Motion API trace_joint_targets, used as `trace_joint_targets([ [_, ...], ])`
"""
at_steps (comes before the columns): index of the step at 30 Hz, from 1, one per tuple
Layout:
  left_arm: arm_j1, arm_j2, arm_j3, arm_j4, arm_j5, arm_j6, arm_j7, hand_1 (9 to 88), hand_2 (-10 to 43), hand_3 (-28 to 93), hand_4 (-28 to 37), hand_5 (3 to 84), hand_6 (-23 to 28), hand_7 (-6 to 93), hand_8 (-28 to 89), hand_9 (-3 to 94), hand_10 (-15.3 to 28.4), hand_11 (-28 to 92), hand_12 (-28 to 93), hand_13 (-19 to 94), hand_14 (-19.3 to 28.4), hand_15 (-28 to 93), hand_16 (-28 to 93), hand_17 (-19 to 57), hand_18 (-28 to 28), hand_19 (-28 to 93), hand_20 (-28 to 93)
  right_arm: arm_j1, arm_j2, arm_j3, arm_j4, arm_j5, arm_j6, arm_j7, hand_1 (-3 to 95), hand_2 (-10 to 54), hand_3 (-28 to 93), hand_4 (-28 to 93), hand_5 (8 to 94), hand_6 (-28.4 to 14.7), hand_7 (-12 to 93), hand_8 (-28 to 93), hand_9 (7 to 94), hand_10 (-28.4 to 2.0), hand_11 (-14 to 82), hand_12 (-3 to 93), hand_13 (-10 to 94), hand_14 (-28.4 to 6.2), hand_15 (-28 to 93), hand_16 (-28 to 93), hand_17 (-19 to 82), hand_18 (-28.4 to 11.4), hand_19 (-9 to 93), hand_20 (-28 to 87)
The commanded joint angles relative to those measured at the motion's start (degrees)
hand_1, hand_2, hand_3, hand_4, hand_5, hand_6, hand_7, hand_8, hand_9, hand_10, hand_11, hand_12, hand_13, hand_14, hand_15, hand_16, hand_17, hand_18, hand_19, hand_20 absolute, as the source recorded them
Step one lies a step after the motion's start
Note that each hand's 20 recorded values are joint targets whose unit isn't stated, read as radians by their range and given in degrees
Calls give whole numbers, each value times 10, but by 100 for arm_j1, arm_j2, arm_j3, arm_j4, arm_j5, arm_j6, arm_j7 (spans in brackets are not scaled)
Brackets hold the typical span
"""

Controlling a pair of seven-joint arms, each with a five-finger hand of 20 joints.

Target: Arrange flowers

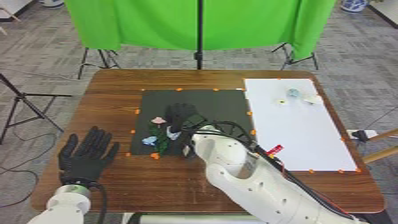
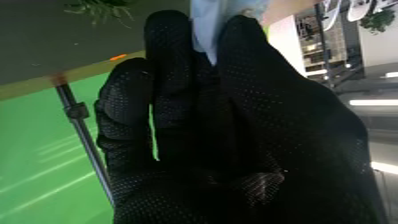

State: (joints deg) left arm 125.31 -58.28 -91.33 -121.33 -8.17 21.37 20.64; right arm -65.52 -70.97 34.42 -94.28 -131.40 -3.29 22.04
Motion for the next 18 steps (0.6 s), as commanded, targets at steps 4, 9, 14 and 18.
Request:
trace_joint_targets([
  [4,190,-59,39,72,-42,134,-88,257,126,766,-283,443,80,199,-107,384,147,303,122,287,147,497,-58,-60,148,402,199,-33,-55,131,-89,-42,210,402,629,-95,693,-282,650,-38,290,32,723,-133,95,368,598,-77,424,385,340,-209,811,403],
  [9,205,-81,85,88,13,117,-145,257,126,766,-283,443,80,199,-107,385,148,302,121,288,146,498,-58,-61,148,402,199,-78,-119,380,-163,394,227,277,587,-95,711,-280,638,-43,272,31,677,-153,169,288,567,-100,450,343,324,-219,814,392],
  [14,238,-102,81,77,-41,118,-128,257,126,767,-283,443,79,200,-107,388,147,303,121,293,146,503,-58,-60,148,401,198,-98,-76,474,-326,379,221,268,519,-86,747,-277,627,-47,260,18,633,-170,224,198,505,-152,493,203,280,-221,784,356],
  [18,282,-105,51,55,-17,105,-108,257,126,766,-283,443,79,200,-107,388,147,302,121,293,147,503,-59,-60,148,402,199,-121,26,627,-501,438,334,348,499,-84,754,-274,623,-48,248,13,627,-175,220,196,495,-157,495,189,274,-222,780,353],
])
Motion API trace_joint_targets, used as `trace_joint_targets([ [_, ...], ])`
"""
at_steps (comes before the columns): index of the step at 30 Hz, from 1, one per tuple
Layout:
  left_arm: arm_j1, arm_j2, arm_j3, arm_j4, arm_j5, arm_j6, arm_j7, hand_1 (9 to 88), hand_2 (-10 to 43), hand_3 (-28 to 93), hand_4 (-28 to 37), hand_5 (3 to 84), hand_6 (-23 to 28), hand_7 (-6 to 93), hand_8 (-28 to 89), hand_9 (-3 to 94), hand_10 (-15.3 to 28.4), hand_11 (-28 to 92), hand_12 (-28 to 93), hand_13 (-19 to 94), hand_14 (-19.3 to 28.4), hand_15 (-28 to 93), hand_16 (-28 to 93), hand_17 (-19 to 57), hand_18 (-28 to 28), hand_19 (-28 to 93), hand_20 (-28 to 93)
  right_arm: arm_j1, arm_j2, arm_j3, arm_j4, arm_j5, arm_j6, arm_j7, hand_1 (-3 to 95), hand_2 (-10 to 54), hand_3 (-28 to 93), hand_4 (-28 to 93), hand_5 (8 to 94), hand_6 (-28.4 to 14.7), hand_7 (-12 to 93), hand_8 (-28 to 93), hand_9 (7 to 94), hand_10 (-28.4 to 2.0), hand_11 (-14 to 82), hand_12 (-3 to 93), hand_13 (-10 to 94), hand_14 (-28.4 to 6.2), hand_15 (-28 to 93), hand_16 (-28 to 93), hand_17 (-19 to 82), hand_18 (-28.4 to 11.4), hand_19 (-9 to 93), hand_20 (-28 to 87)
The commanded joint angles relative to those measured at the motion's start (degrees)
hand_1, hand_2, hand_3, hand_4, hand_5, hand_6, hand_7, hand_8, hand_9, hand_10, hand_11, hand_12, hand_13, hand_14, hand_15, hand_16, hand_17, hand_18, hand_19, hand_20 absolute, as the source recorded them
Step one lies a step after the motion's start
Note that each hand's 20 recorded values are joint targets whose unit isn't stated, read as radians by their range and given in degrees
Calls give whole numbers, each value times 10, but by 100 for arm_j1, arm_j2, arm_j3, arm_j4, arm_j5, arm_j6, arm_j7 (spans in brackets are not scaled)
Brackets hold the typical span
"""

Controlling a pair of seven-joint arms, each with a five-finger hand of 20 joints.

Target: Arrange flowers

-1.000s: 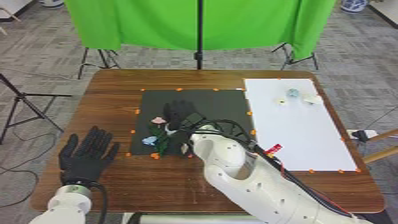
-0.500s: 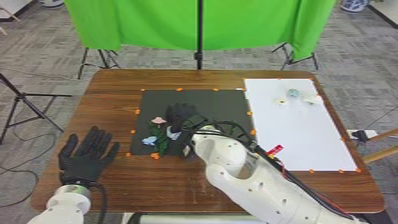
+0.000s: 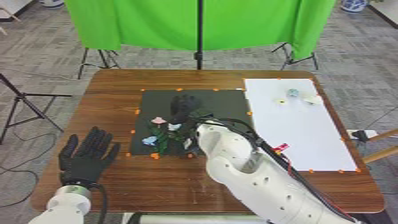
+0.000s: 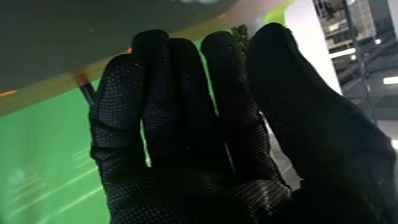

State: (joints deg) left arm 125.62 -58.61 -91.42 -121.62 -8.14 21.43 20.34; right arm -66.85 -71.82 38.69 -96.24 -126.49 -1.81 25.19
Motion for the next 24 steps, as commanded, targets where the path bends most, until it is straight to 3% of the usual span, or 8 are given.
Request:
trace_joint_targets([
  [1,261,-84,56,82,-30,77,-74,257,126,766,-283,443,79,199,-107,388,148,302,121,292,147,503,-59,-61,148,402,199,31,183,240,-349,-33,247,69,494,-84,756,-272,623,-48,245,11,626,-176,219,196,494,-158,495,186,273,-223,779,352],
  [4,270,-117,42,76,19,29,-89,257,126,766,-283,443,80,199,-107,387,147,302,121,291,147,503,-59,-60,148,401,198,-15,417,728,-478,-106,50,135,468,-74,766,-265,616,-47,226,-23,613,-182,208,194,482,-162,493,175,269,-225,776,347],
  [6,313,-83,11,53,67,14,-77,257,126,766,-283,443,80,199,-107,387,147,302,122,291,147,503,-59,-60,148,401,198,-55,422,1363,-526,288,-409,401,449,-64,773,-252,596,-47,216,-107,587,-189,192,192,457,-168,483,164,256,-227,762,335],
  [8,354,-99,-31,49,54,6,-60,256,126,766,-283,442,79,199,-107,387,147,301,122,290,147,502,-59,-61,148,401,198,-26,517,1907,-524,904,-589,617,446,-64,778,-252,559,-53,201,-112,533,-192,171,188,403,-176,462,156,229,-221,727,317],
  [10,361,-121,-37,51,36,0,-31,256,126,767,-283,441,79,199,-107,386,146,300,121,290,147,502,-59,-61,148,401,198,0,788,2185,-461,525,-587,769,447,-68,783,-256,520,-57,194,-110,484,-194,151,180,355,-181,440,143,203,-217,687,292],
  [15,351,-115,-59,41,136,-18,17,256,125,765,-283,441,79,196,-107,385,147,299,121,289,146,498,-58,-61,148,400,198,56,1570,2531,-271,321,-759,1390,460,-87,786,-261,497,-60,181,-109,448,-201,124,172,326,-187,414,132,182,-218,661,264],
  [18,375,-116,-95,32,94,0,46,257,126,764,-283,440,79,196,-106,384,147,298,122,288,146,497,-58,-61,148,399,198,-13,1772,2803,-200,496,-1275,1831,461,-90,786,-262,486,-71,167,-103,429,-214,120,174,306,-197,422,131,183,-223,709,283],
  [24,414,-142,-75,26,75,6,44,255,126,766,-283,439,78,196,-106,384,147,296,122,288,145,495,-57,-61,147,398,197,108,2053,2652,303,616,-1418,1832,471,-94,779,-264,478,-77,155,-95,419,-224,124,175,285,-205,433,123,184,-230,737,298],
])
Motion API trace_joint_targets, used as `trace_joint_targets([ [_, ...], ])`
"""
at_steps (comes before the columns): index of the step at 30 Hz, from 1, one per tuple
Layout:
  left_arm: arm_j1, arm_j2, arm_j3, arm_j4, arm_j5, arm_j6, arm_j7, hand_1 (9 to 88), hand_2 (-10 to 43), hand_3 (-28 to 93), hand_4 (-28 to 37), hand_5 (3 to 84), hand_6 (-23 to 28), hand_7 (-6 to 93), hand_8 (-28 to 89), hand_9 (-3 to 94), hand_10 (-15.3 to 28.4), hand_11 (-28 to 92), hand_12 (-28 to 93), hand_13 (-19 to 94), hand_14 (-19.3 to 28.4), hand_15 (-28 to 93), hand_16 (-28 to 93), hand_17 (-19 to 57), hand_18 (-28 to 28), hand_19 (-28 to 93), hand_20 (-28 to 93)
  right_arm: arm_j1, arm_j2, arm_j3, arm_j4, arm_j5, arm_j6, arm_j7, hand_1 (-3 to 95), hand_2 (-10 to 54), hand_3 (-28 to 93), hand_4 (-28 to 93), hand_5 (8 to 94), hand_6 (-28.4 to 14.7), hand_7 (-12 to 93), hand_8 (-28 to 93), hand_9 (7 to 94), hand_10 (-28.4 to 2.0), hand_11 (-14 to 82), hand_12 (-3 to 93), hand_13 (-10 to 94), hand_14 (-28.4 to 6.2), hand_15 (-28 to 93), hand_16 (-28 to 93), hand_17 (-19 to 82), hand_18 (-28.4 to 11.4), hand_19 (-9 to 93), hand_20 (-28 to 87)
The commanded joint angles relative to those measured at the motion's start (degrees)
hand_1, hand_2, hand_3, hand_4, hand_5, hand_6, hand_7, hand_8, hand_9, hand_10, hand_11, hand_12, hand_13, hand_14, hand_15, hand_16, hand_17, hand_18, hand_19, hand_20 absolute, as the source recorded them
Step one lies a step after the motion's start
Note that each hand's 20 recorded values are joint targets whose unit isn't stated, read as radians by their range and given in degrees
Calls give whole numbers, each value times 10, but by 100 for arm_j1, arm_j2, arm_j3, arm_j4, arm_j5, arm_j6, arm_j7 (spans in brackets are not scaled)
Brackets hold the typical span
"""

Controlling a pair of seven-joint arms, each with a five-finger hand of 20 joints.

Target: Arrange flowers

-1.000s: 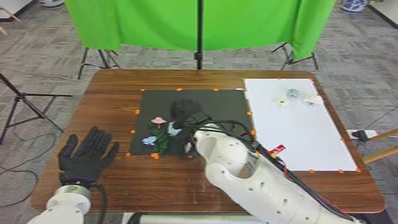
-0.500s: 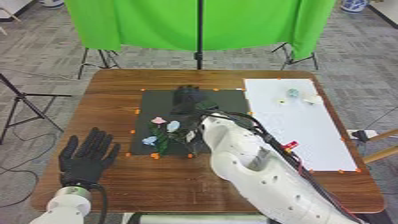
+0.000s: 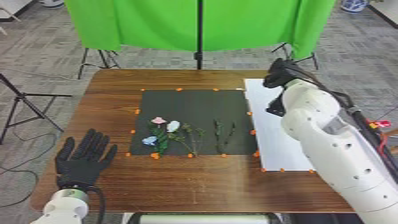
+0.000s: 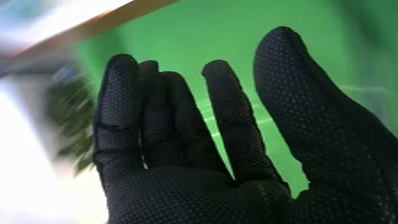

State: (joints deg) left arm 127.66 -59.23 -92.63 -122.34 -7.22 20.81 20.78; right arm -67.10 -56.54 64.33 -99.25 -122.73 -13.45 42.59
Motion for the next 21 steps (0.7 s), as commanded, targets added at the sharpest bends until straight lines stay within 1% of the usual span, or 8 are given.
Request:
trace_joint_targets([
  [1,226,-85,50,95,-28,55,11,255,126,766,-283,439,78,196,-106,384,147,296,122,288,145,495,-56,-61,148,399,197,172,523,108,682,392,-425,36,467,-94,778,-263,478,-77,155,-95,418,-225,124,175,278,-206,433,122,181,-229,735,298],
  [2,225,-89,54,97,-17,62,11,255,125,766,-283,439,78,197,-106,384,147,296,122,288,146,495,-56,-61,148,399,197,210,539,92,749,458,-595,-16,464,-92,777,-263,477,-77,155,-95,417,-224,124,174,275,-206,433,121,179,-229,735,299],
  [3,206,-60,73,103,-52,68,40,255,125,767,-283,439,78,196,-106,384,146,296,122,288,146,497,-55,-61,148,399,197,228,554,33,806,363,-616,-72,464,-91,776,-262,474,-76,154,-95,414,-222,124,174,274,-204,433,121,179,-229,735,299],
  [8,199,-69,107,115,-67,18,62,255,125,766,-283,438,78,197,-106,383,147,296,123,288,146,496,-55,-61,147,398,197,214,509,-77,921,194,-526,-365,475,-93,782,-266,462,-69,158,-96,414,-207,129,170,290,-193,434,118,185,-226,743,307],
  [10,216,-75,116,97,-75,33,72,254,124,768,-283,438,78,197,-106,383,147,296,123,288,146,497,-55,-62,147,398,197,210,469,-159,961,173,-375,-392,483,-94,789,-271,467,-64,164,-98,422,-201,132,169,300,-188,436,118,194,-225,749,312],
  [15,226,-61,120,79,-158,36,95,254,122,769,-283,439,78,196,-106,384,147,295,123,288,146,497,-55,-61,147,397,197,304,294,-330,1169,29,-618,-507,504,-95,791,-280,482,-55,179,-109,449,-191,143,168,323,-179,435,121,203,-223,752,321],
  [16,237,-58,126,76,-169,1,111,254,122,769,-283,439,78,196,-106,383,147,295,123,289,146,496,-56,-61,147,397,197,380,264,-441,1296,-8,-634,-517,505,-95,790,-281,482,-55,179,-109,451,-189,145,168,325,-178,434,121,203,-223,752,322],
  [21,158,-65,137,91,-88,-8,51,255,124,769,-283,439,78,197,-106,384,147,295,123,290,146,495,-56,-61,147,397,198,557,123,-622,1637,-55,-767,-521,511,-95,785,-282,479,-51,181,-112,436,-183,136,164,332,-172,430,124,208,-224,752,328],
])
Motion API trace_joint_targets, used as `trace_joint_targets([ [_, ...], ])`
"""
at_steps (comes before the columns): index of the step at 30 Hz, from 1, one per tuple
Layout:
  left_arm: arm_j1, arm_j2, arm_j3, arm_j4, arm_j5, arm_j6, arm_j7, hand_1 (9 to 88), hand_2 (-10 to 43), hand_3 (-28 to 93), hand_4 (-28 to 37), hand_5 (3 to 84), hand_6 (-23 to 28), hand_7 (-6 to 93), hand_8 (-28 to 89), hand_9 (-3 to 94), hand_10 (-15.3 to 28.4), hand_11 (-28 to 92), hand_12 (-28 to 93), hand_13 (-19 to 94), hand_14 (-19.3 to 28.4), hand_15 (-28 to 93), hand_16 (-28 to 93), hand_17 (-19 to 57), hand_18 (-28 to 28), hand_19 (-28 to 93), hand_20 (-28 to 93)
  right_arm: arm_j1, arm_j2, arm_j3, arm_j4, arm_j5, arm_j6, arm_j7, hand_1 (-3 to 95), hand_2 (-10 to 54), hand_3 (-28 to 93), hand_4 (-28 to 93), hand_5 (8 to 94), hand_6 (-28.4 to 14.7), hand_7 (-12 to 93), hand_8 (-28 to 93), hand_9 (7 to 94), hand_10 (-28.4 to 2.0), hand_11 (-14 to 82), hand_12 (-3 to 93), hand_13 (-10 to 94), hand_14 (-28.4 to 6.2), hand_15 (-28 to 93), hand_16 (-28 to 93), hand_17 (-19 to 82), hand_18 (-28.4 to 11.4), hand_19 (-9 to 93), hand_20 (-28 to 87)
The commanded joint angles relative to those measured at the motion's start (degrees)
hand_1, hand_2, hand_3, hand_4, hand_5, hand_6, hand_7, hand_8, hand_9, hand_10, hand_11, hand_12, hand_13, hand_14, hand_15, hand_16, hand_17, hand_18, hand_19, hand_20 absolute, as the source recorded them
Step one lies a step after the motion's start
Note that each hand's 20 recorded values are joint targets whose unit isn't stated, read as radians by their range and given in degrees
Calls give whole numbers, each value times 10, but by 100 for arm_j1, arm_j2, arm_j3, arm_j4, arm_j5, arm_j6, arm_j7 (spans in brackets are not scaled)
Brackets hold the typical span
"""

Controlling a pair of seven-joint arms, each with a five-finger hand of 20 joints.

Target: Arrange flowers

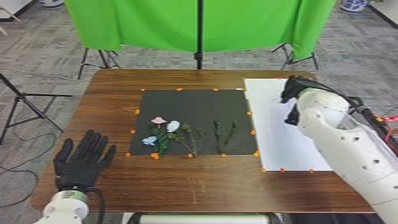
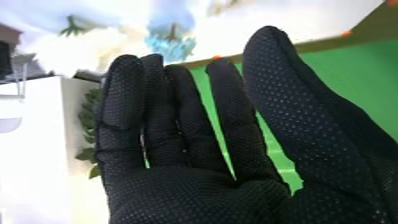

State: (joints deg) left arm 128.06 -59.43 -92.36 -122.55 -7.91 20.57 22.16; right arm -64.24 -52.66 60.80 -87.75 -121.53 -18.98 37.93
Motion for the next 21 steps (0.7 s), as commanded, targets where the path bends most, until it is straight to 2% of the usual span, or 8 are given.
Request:
trace_joint_targets([
  [1,103,-48,107,119,-6,34,-105,255,124,769,-283,439,77,197,-106,384,147,295,123,289,145,495,-56,-61,147,397,198,274,-274,-304,501,-242,-207,-85,512,-95,783,-282,479,-51,181,-113,436,-182,136,164,334,-170,431,125,209,-224,753,328],
  [5,97,-71,117,128,-47,49,-108,259,123,768,-283,439,78,196,-106,384,147,296,124,289,145,495,-55,-61,147,397,198,204,-316,-350,501,-349,-185,-170,518,-95,777,-283,488,-46,188,-114,465,-176,159,173,369,-163,458,138,224,-223,762,334],
  [8,93,-75,121,131,-77,27,-112,259,123,768,-283,439,78,196,-106,384,147,297,123,289,146,496,-55,-61,147,398,198,118,-295,-401,512,-408,-4,-172,524,-95,770,-283,537,-36,203,-119,545,-174,214,193,423,-152,495,153,241,-221,775,344],
  [10,93,-71,119,126,-69,57,-106,260,123,768,-283,439,78,196,-105,384,146,297,124,289,146,496,-55,-61,147,398,198,18,-263,-403,500,-436,152,-207,543,-95,748,-283,590,-28,216,-113,610,-154,248,246,469,-136,499,186,259,-218,783,358],
  [13,125,-57,104,113,-95,66,-81,260,123,768,-283,439,78,196,-105,384,146,297,123,290,146,497,-54,-61,147,398,198,-72,-215,-459,484,-546,370,-233,588,-95,687,-282,632,-24,256,-25,685,-130,182,354,512,-109,468,281,275,-215,787,375],
  [14,113,-60,106,121,-99,72,-85,260,123,768,-283,439,78,196,-105,384,146,297,123,290,146,497,-55,-61,147,398,198,-96,-201,-472,479,-549,454,-246,615,-95,657,-282,669,-21,288,18,737,-114,153,413,551,-89,447,342,288,-213,790,385],
  [17,105,-72,118,124,-100,65,-91,260,123,768,-283,440,78,196,-106,384,147,297,123,290,146,496,-55,-61,148,398,198,-160,-156,-502,437,-575,741,-262,640,-95,635,-282,723,-13,312,64,798,-103,143,457,608,-69,420,400,310,-211,793,398],
  [21,100,-87,121,127,-86,52,-114,260,123,768,-283,440,78,198,-106,384,146,297,123,290,146,496,-55,-61,148,398,198,-193,-73,-566,276,-618,1117,-300,647,-95,639,-283,754,-16,300,95,823,-102,136,464,634,-67,409,416,319,-212,796,407],
])
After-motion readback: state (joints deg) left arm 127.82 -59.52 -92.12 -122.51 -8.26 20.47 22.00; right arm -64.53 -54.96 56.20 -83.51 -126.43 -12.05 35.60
